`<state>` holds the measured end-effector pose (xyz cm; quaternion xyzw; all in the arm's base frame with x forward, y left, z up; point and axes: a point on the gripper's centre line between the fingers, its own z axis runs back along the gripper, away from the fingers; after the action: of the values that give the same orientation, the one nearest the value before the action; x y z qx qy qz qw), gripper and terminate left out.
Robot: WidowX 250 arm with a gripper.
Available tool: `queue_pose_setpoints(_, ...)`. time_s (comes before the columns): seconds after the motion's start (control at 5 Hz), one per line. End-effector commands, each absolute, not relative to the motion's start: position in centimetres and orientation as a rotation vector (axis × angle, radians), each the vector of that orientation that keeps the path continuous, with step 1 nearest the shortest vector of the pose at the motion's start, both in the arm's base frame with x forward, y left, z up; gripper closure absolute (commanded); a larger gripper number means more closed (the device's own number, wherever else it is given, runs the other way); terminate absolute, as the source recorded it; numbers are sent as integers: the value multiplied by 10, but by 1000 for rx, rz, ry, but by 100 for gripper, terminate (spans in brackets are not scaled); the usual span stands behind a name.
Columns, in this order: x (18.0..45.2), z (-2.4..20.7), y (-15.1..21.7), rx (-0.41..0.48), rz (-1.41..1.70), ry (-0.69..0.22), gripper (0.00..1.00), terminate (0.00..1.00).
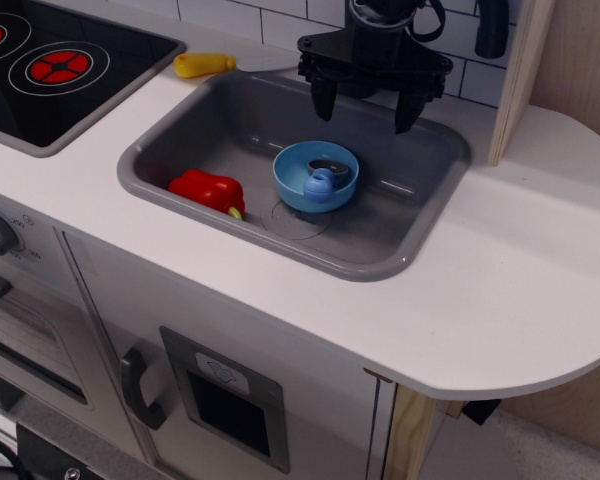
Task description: Take spoon out of bowl sink
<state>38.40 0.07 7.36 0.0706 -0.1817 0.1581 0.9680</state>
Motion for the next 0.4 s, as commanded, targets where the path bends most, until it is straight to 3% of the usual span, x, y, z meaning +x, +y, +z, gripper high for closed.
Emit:
queue_pose_setpoints(0.0,384,74,1,143,320,-367,0,0)
queue_pose_setpoints(0.2,375,79,4,121,285,-342,0,0)
